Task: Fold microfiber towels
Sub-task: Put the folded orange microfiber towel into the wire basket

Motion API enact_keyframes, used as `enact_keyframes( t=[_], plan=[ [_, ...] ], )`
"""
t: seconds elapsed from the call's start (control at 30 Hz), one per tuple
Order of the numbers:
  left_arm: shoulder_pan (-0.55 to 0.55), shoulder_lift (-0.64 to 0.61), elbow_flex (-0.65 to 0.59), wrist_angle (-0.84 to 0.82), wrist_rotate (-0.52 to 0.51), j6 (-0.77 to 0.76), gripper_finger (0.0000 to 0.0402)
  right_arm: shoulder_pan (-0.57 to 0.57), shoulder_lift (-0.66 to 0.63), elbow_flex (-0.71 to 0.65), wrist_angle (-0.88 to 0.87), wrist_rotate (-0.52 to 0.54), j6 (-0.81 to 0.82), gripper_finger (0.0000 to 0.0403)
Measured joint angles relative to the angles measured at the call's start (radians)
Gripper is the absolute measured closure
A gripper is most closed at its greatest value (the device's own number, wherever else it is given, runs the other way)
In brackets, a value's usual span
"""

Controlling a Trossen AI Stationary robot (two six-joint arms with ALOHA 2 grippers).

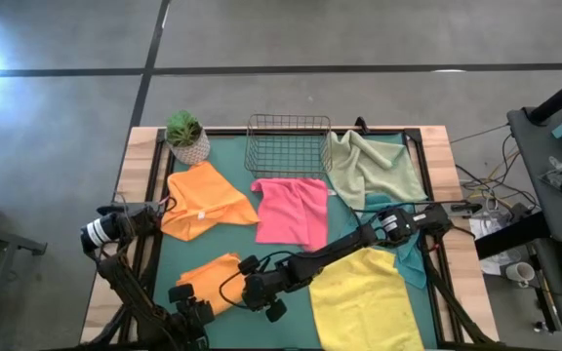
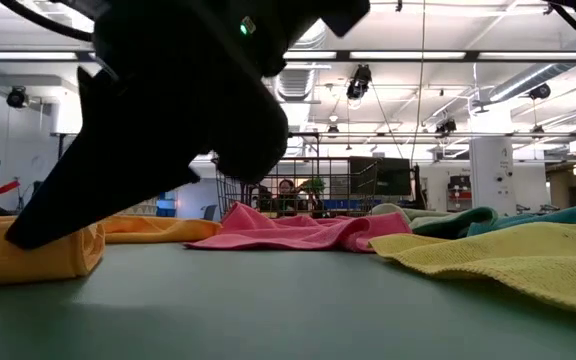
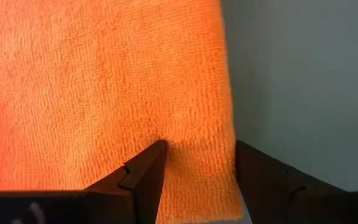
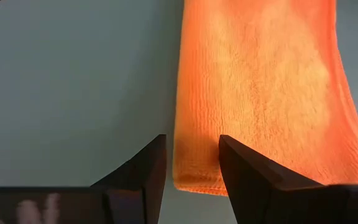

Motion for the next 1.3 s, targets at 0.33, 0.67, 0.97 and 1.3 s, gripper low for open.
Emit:
enact_keyframes(
  t=[0.33,0.67,0.97,1.3],
  plan=[
    [0.016,-0.005,-0.034,0.020,0.000,-0.001,0.0258,-0.017,0.000,-0.019,0.037,0.018,0.009,0.0266],
    [0.030,-0.004,-0.038,-0.001,-0.012,0.000,0.0390,-0.024,0.027,-0.019,0.049,-0.012,0.029,0.0266],
    [0.034,-0.004,-0.039,0.001,-0.015,0.000,0.0391,-0.024,0.039,-0.018,0.050,-0.023,0.107,0.0296],
    [0.054,-0.051,-0.035,0.009,-0.034,0.044,0.0391,-0.017,0.021,-0.018,-0.007,-0.015,0.167,0.0392]
  ],
)
